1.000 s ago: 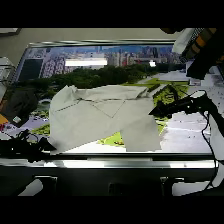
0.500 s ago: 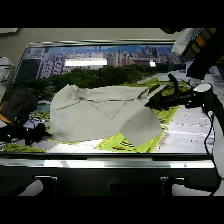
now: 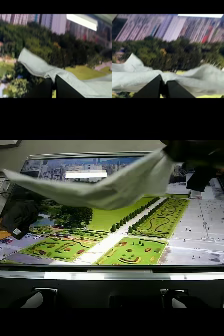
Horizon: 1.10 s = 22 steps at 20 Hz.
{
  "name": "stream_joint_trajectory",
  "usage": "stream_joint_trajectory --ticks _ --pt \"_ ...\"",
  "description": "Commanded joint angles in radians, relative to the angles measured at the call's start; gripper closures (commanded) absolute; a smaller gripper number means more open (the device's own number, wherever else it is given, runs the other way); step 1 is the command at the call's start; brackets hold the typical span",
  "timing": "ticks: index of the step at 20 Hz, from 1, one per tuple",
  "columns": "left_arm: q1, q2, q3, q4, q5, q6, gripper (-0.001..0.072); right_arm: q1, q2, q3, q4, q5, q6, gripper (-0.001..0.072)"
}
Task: Fold the clothes and pants, and hang the long-sleeved shirts on hangers.
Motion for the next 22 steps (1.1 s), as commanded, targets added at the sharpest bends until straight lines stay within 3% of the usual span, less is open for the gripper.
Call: stream_joint_trajectory --ticks 1,3,6,11,15,17,19,22 --pt "-0.002 0.056 0.299 0.121 -0.006 -0.096 0.0685 0.008 0.175 0.155 -0.146 -0.01 0.063 0.0677" --pt "-0.002 0.141 0.31 0.223 -0.018 -0.144 0.0685 0.008 0.288 0.155 -0.167 0.045 0.065 0.0677" --pt "-0.002 0.266 0.308 0.38 -0.04 -0.206 0.0684 0.008 0.417 0.155 -0.246 0.073 0.152 0.0676" --pt "-0.002 0.348 0.307 0.468 -0.063 -0.204 0.0684 0.008 0.467 0.155 -0.286 -0.003 0.243 0.0676" --pt "-0.002 0.293 0.128 0.389 -0.106 -0.082 0.0684 0.008 0.32 0.154 -0.307 0.167 0.243 0.0676" --pt "-0.011 0.233 -0.029 0.35 -0.076 -0.057 0.0683 0.008 0.18 0.143 -0.299 0.267 0.295 0.0676" --pt "-0.051 0.15 -0.18 0.348 0.016 -0.053 0.0683 0.01 0.029 0.106 -0.299 0.299 0.37 0.0676" --pt "-0.164 -0.016 -0.336 0.348 0.227 0.039 0.0683 0.01 -0.199 0.037 -0.28 0.261 0.404 0.0676"
